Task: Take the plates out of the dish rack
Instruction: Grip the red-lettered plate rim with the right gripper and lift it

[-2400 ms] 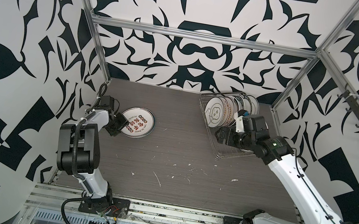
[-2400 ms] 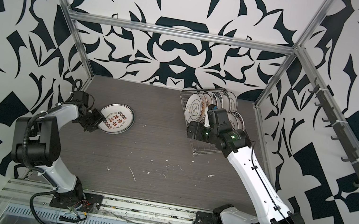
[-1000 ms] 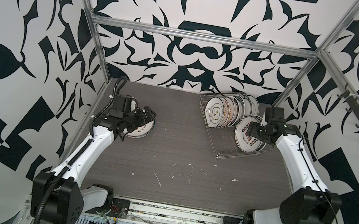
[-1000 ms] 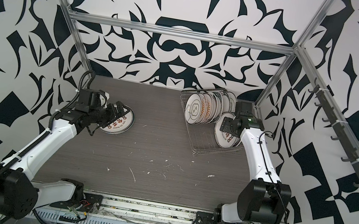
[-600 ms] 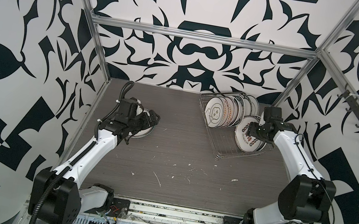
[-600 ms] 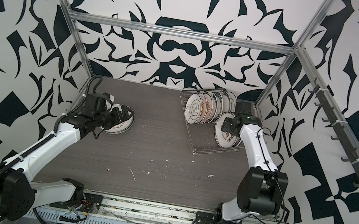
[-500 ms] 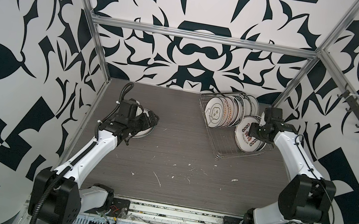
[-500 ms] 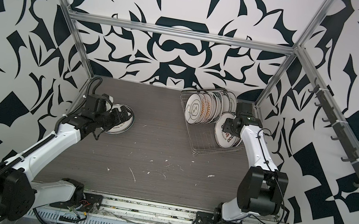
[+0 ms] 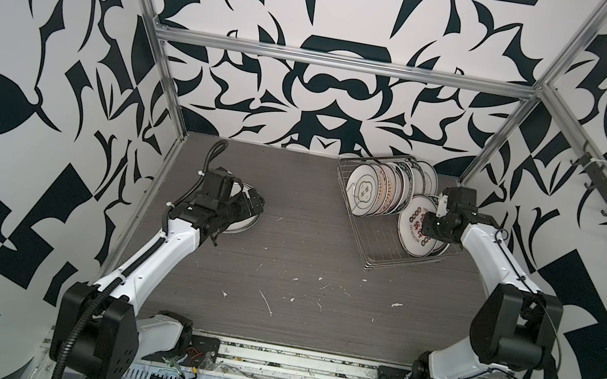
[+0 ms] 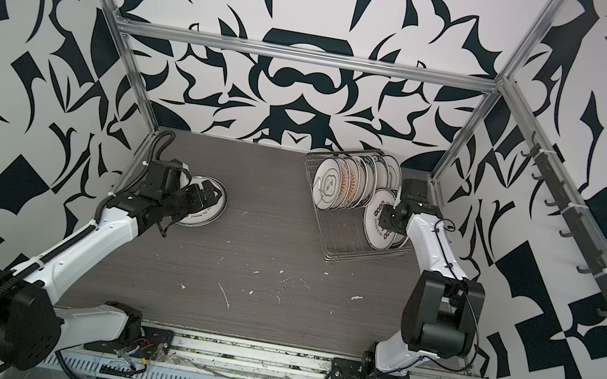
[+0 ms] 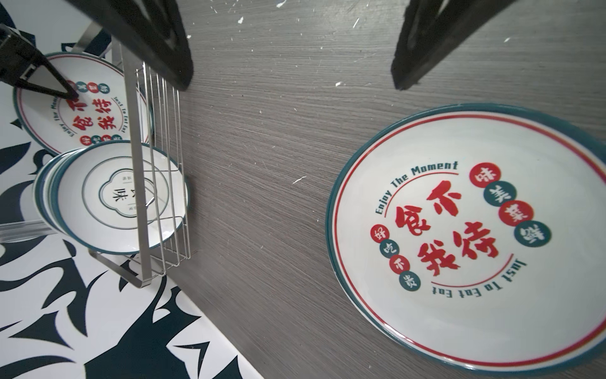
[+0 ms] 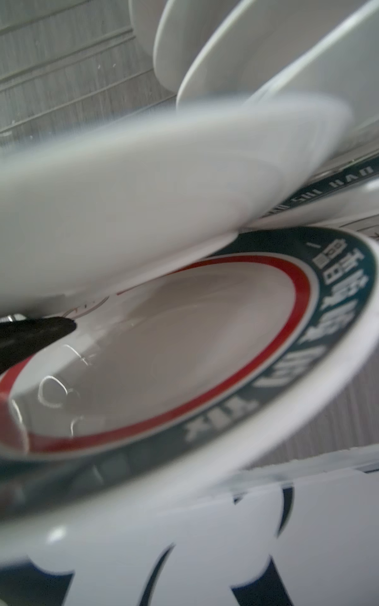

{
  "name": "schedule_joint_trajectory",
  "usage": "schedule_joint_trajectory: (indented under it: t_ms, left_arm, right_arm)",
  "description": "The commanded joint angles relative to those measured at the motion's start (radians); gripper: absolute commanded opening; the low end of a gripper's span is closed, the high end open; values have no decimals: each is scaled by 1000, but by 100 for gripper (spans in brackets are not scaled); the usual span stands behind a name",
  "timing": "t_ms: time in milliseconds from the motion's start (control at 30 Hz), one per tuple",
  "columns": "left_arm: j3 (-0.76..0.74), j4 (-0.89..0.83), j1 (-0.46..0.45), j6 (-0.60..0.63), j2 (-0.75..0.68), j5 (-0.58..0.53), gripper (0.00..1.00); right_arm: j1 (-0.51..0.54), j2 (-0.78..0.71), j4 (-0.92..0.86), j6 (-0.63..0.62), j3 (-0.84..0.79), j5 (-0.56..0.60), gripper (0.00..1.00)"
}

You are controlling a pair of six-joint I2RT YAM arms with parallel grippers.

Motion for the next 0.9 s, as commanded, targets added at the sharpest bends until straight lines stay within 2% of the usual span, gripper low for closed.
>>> schedule_joint_trajectory:
  t_ms: [0,133,367,633,867]
  left_arm:
    - [58,-76,0,29,41,11,99]
    - [74,-100,0,37,86,11,99]
    - [79,-120,-1,78,67,-53,99]
    - [79,-152,-1,95,57,-172,99]
    - [77,-152,0,92,-5,-208,99]
  right_arm:
    - [6,-12,22,-4,-4,-42,26]
    - [6,-34,-4,-2,0,-22,15]
    - [6,-111,-54,1,18,-4,0]
    - [6,-216,-126,34,60,-10,0]
    - [7,-353,-161,74,98,-35,0]
